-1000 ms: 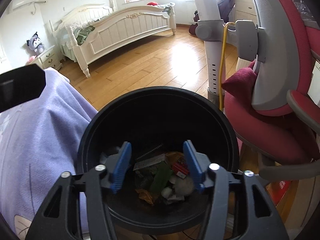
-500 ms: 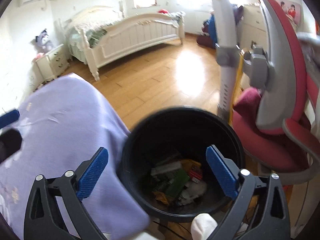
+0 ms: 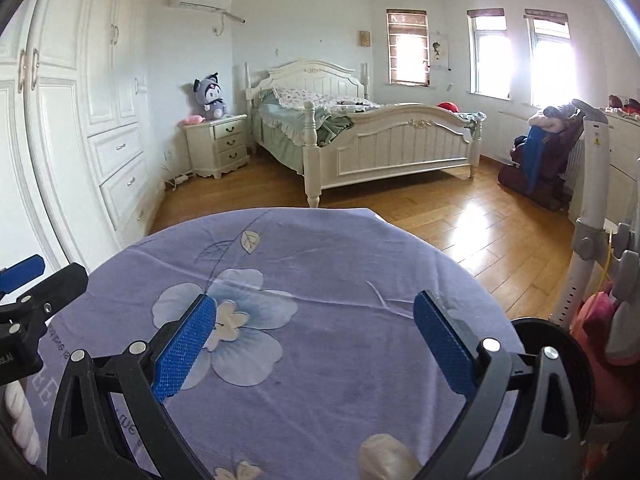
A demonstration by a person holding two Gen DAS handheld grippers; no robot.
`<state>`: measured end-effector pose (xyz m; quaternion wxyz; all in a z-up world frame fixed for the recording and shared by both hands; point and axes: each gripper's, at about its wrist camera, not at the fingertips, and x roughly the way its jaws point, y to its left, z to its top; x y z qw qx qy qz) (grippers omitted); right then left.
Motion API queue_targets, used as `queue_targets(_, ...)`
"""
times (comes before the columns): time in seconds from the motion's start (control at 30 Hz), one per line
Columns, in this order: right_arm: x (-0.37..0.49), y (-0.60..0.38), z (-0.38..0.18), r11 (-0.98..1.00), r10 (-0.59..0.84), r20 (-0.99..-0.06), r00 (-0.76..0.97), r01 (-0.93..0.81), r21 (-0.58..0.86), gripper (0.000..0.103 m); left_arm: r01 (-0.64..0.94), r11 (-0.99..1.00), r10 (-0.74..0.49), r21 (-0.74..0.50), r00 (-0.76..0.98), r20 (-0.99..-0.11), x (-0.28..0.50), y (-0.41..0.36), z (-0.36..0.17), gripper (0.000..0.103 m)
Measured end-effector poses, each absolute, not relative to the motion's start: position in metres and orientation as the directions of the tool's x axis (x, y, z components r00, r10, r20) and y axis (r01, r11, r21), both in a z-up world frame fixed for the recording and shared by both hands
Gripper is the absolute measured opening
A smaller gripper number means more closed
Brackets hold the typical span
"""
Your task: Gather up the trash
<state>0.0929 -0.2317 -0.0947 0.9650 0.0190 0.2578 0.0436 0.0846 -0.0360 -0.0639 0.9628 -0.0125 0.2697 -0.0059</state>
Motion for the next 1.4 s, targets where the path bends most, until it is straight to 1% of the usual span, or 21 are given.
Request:
queue_targets(0.07, 0.090, -0.224, -0.097, 0.997, 0.082, -0.485, 0.870, -0.065, 0.052, 0.098, -0.020, 0.999, 0.002, -0.029, 0.852, -0.523, 0.084, -0.025, -0.065, 0.098)
queue_targets(0.27, 0.081, -0.214, -0.099, 0.999, 0.006, -0.446, 0.895, -0.026, -0.039, 0.098, -0.007, 0.999, -0.011, -0.032, 0.855, -0.519, 0.083, -0.015, -0.072, 0.098)
queue_targets(0.43, 0.079, -0.212, -0.096, 0.998, -0.015, -0.431, 0.902, -0.011, -0.057, 0.098, 0.003, 0.999, -0.025, -0.041, 0.827, -0.561, 0.086, -0.023, -0.089, 0.098)
queue_targets(0.67, 0.074, -0.213, -0.098, 0.999, -0.011, -0.428, 0.904, -0.009, -0.045, 0.098, 0.002, 1.000, -0.016, -0.024, 0.804, -0.595, 0.092, -0.029, -0.107, 0.098)
queue_targets(0.97, 0.076, -0.217, -0.100, 0.999, -0.006, -0.438, 0.899, -0.009, -0.033, 0.098, 0.024, 0.999, -0.036, -0.028, 0.798, -0.602, 0.096, -0.034, -0.112, 0.098)
queue_targets(1.4, 0.078, -0.216, -0.100, 1.000, 0.001, -0.442, 0.897, -0.014, -0.025, 0.098, 0.010, 1.000, -0.021, -0.022, 0.807, -0.591, 0.094, -0.036, -0.110, 0.098)
